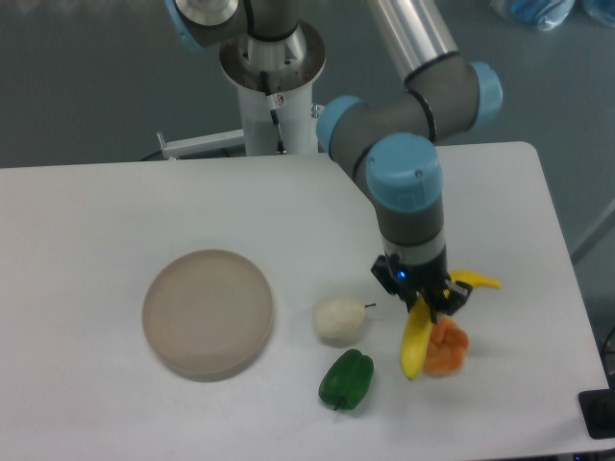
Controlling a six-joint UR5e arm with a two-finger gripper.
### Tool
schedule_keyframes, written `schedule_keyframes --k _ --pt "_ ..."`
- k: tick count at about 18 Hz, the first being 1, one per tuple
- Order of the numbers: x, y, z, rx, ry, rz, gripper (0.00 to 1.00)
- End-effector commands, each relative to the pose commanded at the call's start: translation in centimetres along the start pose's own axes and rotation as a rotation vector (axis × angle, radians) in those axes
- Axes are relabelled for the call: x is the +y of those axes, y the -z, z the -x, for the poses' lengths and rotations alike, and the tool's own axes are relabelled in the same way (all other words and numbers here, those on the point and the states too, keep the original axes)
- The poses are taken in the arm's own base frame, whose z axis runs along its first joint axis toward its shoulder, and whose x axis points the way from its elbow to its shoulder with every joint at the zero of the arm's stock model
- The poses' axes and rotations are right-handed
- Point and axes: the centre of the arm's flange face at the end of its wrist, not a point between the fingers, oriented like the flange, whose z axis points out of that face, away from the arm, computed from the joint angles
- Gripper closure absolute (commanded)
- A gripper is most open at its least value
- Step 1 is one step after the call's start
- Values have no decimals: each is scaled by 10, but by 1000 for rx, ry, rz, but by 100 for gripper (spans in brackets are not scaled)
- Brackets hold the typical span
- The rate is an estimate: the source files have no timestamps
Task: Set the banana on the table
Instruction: 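Lift the banana and carry it away from the orange toward the table's open area, then lower the banana onto the table and open the gripper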
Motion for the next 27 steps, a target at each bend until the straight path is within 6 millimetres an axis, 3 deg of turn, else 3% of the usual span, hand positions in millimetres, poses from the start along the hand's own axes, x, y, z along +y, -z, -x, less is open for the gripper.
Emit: schedule_keyframes --k 4,9,16,27 --pt "29 -3 -24 35 -68 18 76" --pt "82 -16 -48 99 -152 29 76" --pt "134 -58 -74 207 -259 35 76" --pt "122 -102 -76 275 -345 -99 76"
